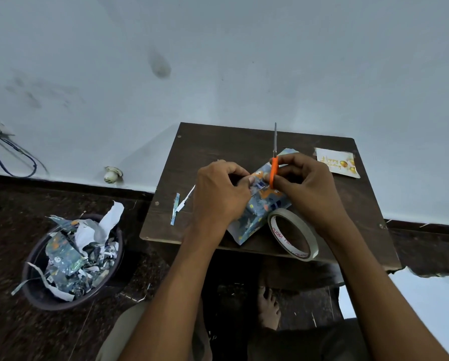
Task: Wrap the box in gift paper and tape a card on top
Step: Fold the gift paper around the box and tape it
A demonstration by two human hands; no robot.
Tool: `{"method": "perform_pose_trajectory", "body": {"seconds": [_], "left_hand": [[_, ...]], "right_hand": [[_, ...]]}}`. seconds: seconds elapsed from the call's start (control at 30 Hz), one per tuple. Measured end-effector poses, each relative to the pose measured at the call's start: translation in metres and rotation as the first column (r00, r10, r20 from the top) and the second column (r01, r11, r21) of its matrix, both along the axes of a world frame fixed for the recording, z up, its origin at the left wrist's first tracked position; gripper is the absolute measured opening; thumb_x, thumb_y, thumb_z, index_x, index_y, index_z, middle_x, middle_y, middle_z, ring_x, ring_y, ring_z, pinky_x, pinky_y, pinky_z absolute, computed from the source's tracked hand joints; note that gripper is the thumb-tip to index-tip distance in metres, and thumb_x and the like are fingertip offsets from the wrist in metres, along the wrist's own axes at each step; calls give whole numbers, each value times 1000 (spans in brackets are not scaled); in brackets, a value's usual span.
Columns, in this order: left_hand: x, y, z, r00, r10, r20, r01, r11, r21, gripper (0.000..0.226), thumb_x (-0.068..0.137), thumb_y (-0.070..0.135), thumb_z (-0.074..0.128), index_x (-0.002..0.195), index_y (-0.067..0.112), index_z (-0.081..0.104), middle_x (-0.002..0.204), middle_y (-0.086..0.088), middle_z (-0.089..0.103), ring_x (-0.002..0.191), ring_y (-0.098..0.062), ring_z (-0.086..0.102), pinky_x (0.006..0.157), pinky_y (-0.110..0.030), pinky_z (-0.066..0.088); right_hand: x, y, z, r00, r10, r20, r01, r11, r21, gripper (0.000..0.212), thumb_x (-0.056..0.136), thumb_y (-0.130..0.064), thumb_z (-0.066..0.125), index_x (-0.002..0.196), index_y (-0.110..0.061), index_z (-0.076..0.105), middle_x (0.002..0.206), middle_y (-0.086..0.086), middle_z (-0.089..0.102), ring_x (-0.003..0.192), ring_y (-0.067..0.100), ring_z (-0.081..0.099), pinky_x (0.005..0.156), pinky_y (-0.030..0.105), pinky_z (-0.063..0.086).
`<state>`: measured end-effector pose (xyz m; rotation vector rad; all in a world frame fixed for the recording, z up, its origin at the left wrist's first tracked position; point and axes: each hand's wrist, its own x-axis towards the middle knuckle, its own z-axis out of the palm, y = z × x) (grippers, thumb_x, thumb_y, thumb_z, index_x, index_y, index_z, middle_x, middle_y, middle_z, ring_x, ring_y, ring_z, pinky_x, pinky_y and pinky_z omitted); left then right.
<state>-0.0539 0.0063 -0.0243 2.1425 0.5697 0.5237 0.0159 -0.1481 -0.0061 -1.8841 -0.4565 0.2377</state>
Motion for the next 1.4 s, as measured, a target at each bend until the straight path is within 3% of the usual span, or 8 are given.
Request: {"method": "perform_pose_trajectory", "body": {"seconds": [0.17, 0.33, 0.63, 0.8, 0.93, 1.23, 1.4], "left_hand": [[4, 0, 0, 1000, 8, -15, -9, 1000, -22, 7, 87, 22, 79, 80, 24, 77, 74, 15, 68, 68, 0, 66, 58, -13, 54], [7, 0, -1, 1000, 14, -24, -15, 999, -52, 9, 84, 20, 81, 78, 23, 75, 73, 13, 69, 67, -3, 67, 59, -19, 56], [10, 4, -3, 997, 72, -17, -73, 987, -143, 14, 87, 12, 76, 76, 20, 76, 68, 16, 66, 67, 9, 64, 53, -4, 44], [8, 4, 0, 998, 65, 1, -64, 984, -168, 15, 91, 19, 72, 78, 15, 78, 68, 13, 69, 67, 8, 63, 54, -3, 42], [7, 0, 2, 1000, -6, 3, 6, 986, -169, 11, 82, 22, 83, 76, 18, 74, 66, 13, 67, 60, 8, 63, 50, -6, 44], [9, 1, -1, 997, 56, -55, -68, 967, -245, 20, 82, 19, 82, 68, 28, 71, 66, 13, 68, 63, 9, 63, 50, -7, 43], [10, 2, -2, 989, 129, -77, -145, 953, -265, 23, 87, 16, 74, 68, 29, 71, 70, 15, 69, 66, 13, 62, 51, -4, 42]], "right_hand": [[-4, 2, 0, 999, -3, 32, 4, 999, -41, 29, 85, -7, 79, 111, -17, 71, 88, -3, 77, 86, 11, 74, 84, 41, 62], [-4, 3, -1, 1000, -11, 9, 11, 1000, -24, 28, 85, -8, 80, 109, -19, 70, 88, -2, 78, 86, 9, 75, 85, 40, 62], [-1, 0, -3, 999, -7, -53, 9, 999, 47, 22, 87, -8, 78, 108, -13, 71, 85, 1, 79, 85, 14, 77, 85, 42, 61], [0, 0, -3, 997, -5, -82, 11, 997, 73, 23, 86, -8, 79, 108, -12, 71, 85, 3, 79, 84, 17, 77, 82, 37, 61], [0, -1, -3, 996, -4, -87, 11, 996, 86, 23, 86, -8, 79, 108, -12, 71, 84, 3, 79, 82, 17, 77, 78, 33, 60], [1, -4, -2, 990, 11, -143, 10, 990, 144, 22, 87, -8, 77, 109, -9, 70, 89, 8, 79, 88, 23, 77, 84, 40, 62], [1, -12, 2, 983, -2, -182, 52, 961, 270, 22, 90, 2, 70, 110, -6, 69, 90, 13, 79, 90, 21, 77, 75, 25, 59]]}}
